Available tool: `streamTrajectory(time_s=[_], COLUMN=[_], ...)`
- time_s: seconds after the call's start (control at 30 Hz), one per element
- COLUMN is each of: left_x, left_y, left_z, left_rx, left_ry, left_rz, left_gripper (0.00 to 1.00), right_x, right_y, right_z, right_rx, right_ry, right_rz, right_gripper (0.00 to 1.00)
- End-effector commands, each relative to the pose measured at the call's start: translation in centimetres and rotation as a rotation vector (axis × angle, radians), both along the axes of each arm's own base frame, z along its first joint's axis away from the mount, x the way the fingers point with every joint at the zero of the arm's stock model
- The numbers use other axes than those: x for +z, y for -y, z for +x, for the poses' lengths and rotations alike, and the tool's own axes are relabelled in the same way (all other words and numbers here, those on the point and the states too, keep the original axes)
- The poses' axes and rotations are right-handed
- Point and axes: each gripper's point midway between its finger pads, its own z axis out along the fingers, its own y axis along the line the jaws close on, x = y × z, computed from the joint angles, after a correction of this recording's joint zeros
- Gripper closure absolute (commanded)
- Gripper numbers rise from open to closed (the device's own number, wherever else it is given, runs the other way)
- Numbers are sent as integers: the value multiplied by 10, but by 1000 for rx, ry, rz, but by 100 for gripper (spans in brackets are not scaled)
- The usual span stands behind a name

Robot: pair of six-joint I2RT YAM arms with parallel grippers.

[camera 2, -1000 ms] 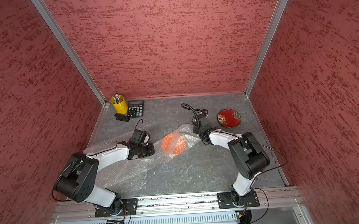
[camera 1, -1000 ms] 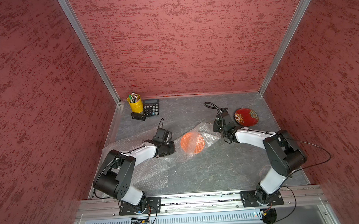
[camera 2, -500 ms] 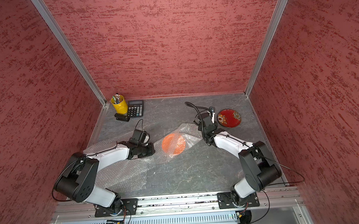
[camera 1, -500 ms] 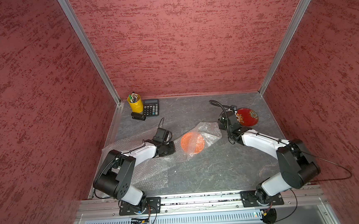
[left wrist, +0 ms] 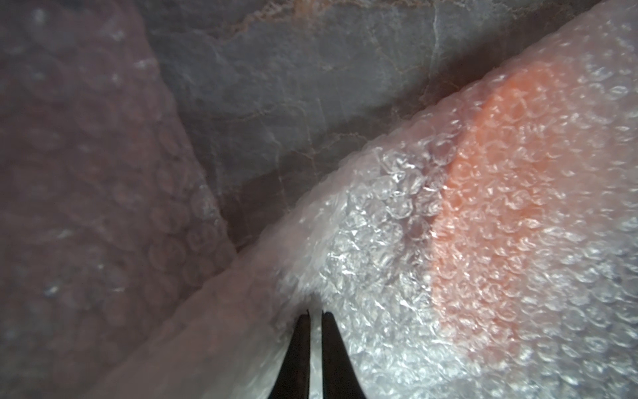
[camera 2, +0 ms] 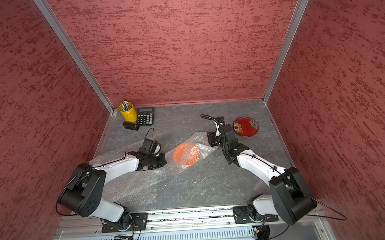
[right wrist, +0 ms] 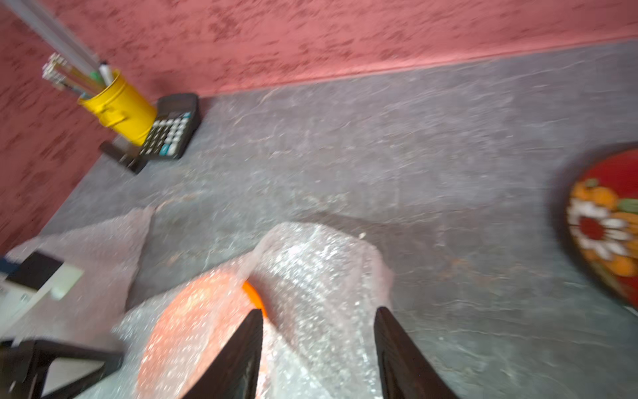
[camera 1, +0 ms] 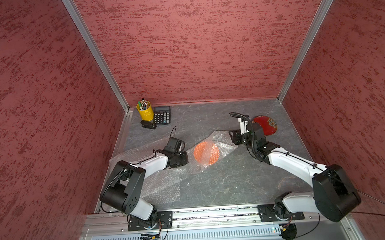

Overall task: Unpack dinner plates from bubble wrap
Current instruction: Unwrap the bubble wrap at the center of the board.

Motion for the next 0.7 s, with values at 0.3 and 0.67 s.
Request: streamTrajectory(time_s=[0.3,0.67], left_x=[18,79], left_y=[13,46], left_z=[7,15], left_rx=[-42,-202], left_ry=[40,237], left_rz=[-31,22], left_gripper=[87,69], right_x=[-70,-88], right_y=[-4,-1], right_z=[19,23], right_rx=[-27,-67], right_ry=[-189,-233], right_rz=[-67,-79], right_gripper=[54,54])
